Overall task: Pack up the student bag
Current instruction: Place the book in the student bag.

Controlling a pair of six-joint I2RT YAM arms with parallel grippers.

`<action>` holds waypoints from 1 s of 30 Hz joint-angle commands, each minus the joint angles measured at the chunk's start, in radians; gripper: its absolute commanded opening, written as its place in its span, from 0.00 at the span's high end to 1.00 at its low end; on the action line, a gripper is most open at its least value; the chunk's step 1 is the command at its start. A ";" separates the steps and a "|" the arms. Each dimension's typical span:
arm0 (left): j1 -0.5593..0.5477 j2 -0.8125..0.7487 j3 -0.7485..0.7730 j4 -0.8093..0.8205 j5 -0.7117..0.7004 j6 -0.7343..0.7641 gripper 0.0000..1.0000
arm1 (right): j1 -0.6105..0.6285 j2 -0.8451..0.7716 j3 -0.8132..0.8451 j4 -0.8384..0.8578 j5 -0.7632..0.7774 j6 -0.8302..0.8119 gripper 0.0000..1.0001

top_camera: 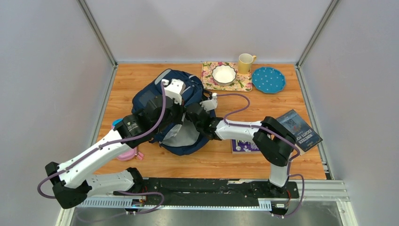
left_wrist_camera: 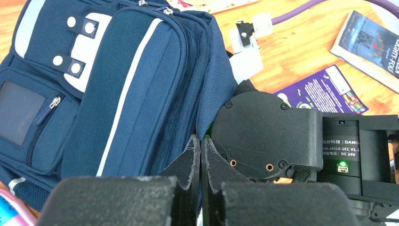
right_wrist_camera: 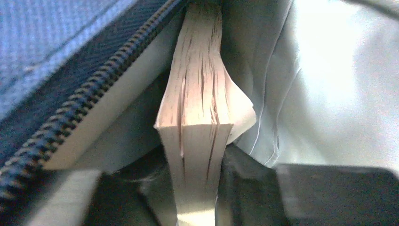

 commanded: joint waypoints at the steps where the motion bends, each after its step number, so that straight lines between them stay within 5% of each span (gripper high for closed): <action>1: -0.019 -0.051 -0.001 0.146 0.032 -0.054 1.00 | 0.020 0.033 0.103 -0.066 0.172 0.057 0.61; 6: -0.019 -0.056 -0.027 0.164 0.024 -0.056 1.00 | 0.017 0.069 0.062 -0.008 0.066 0.036 0.35; 9: -0.019 -0.071 -0.048 0.179 0.016 -0.056 1.00 | 0.017 0.047 -0.006 0.081 -0.023 0.008 0.29; 22: -0.017 -0.095 -0.081 0.192 -0.014 -0.039 1.00 | 0.026 -0.115 -0.193 0.196 -0.198 -0.086 0.25; 26: -0.017 -0.100 -0.085 0.199 -0.005 -0.045 1.00 | 0.024 -0.119 -0.213 0.210 -0.190 -0.076 0.44; 27: -0.019 -0.100 -0.087 0.202 -0.001 -0.048 1.00 | 0.024 -0.109 -0.198 0.208 -0.183 -0.077 0.63; 30: -0.017 -0.100 -0.090 0.205 0.009 -0.054 1.00 | 0.020 -0.045 -0.146 0.198 -0.192 -0.072 0.82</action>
